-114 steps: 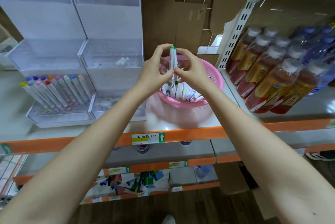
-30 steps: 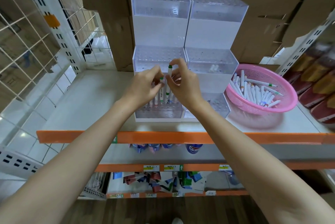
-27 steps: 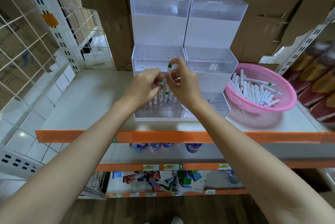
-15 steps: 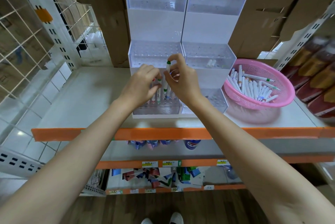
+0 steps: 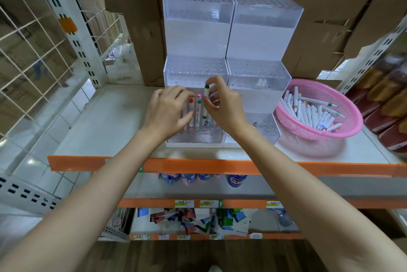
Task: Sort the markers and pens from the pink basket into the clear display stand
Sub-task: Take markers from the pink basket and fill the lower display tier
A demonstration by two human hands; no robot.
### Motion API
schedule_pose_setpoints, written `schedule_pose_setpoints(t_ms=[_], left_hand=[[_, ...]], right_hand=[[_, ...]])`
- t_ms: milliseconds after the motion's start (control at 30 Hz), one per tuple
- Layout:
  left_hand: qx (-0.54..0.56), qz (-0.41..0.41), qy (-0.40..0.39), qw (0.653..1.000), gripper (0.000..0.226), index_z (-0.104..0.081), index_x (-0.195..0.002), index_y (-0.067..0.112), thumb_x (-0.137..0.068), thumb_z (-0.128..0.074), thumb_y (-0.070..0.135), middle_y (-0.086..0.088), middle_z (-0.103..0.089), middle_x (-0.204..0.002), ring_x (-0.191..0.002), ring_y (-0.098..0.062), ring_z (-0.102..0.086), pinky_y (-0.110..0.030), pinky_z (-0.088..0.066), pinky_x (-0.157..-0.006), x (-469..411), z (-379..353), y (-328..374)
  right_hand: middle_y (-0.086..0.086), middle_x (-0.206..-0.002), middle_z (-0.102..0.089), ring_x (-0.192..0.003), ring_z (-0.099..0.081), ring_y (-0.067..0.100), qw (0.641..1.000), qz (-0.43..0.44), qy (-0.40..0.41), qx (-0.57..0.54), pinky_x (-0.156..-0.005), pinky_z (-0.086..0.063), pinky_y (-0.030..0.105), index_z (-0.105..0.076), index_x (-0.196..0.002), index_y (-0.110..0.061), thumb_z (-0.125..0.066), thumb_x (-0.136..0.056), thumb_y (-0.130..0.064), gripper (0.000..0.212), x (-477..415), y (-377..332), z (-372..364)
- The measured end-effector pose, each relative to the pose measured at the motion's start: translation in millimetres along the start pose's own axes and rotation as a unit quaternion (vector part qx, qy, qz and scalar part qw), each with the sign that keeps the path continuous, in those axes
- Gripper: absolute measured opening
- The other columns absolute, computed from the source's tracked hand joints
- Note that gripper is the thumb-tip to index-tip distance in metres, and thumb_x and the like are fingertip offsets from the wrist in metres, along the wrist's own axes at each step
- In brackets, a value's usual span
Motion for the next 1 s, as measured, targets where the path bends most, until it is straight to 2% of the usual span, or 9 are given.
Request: schedule_pose_setpoints(t_ms=[133, 400, 633, 733, 867, 1000], left_hand=[[0.007, -0.003, -0.028, 1.0, 0.042, -0.063, -0.115, 0.012, -0.076, -0.073, 0.026, -0.006, -0.06, -0.112, -0.107, -0.026, -0.055, -0.038, -0.046, -0.079, 6, -5, 0], [0.004, -0.003, -0.034, 0.999, 0.045, -0.062, -0.119, 0.012, -0.078, -0.07, 0.026, -0.007, -0.061, -0.117, -0.111, -0.026, -0.056, -0.039, -0.045, -0.084, 6, -1, -2], [0.003, -0.002, -0.037, 0.999, 0.046, -0.061, -0.121, 0.013, -0.079, -0.07, 0.028, -0.007, -0.06, -0.117, -0.111, -0.026, -0.055, -0.041, -0.045, -0.086, 9, -1, -5], [0.002, -0.003, -0.038, 0.999, 0.047, -0.06, -0.122, 0.013, -0.079, -0.07, 0.028, -0.007, -0.06, -0.118, -0.112, -0.026, -0.055, -0.041, -0.044, -0.087, 9, -1, -4], [0.001, 0.0, -0.04, 0.999, 0.048, -0.06, -0.122, 0.013, -0.078, -0.071, 0.028, -0.007, -0.059, -0.119, -0.113, -0.026, -0.055, -0.041, -0.044, -0.088, 10, -1, -5], [0.001, 0.001, -0.045, 0.999, 0.049, -0.059, -0.124, 0.013, -0.079, -0.07, 0.029, -0.008, -0.058, -0.121, -0.115, -0.026, -0.053, -0.042, -0.042, -0.09, 11, -1, -5]], right_hand=[[0.004, -0.093, -0.061, -0.068, -0.061, 0.02, 1.0, -0.007, 0.0, 0.004, -0.066, -0.054, 0.04, -0.052, -0.109, -0.007, -0.066, -0.087, -0.011, 0.026, 3, 3, -1], [0.004, -0.088, -0.06, -0.067, -0.06, 0.023, 0.999, -0.002, -0.04, 0.009, -0.065, -0.054, 0.045, -0.051, -0.104, -0.008, -0.064, -0.088, -0.008, 0.021, 3, 1, -5], [-0.001, -0.087, -0.057, -0.069, -0.059, 0.026, 0.997, -0.01, -0.068, 0.039, -0.065, -0.053, 0.044, -0.048, -0.099, -0.006, -0.063, -0.087, -0.007, 0.019, 13, 7, -16], [0.004, -0.084, -0.061, -0.07, -0.06, 0.029, 0.997, -0.018, -0.068, 0.038, -0.066, -0.053, 0.045, -0.048, -0.097, -0.003, -0.065, -0.087, -0.006, 0.019, 14, 10, -17], [-0.002, -0.084, -0.057, -0.072, -0.06, 0.027, 0.996, -0.033, -0.072, 0.032, -0.068, -0.053, 0.043, -0.049, -0.1, -0.002, -0.065, -0.088, -0.007, 0.021, 16, 13, -18], [0.006, -0.089, -0.063, -0.071, -0.06, 0.029, 0.996, -0.024, -0.076, 0.042, -0.066, -0.053, 0.044, -0.048, -0.098, -0.003, -0.063, -0.089, -0.008, 0.019, 15, 13, -20]])
Point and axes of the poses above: each hand's wrist, its own x-axis away from the middle knuckle, its own z-axis out of the back of the hand, y = z × x, the point moved 10 cm from there along -x, towards the middle knuckle
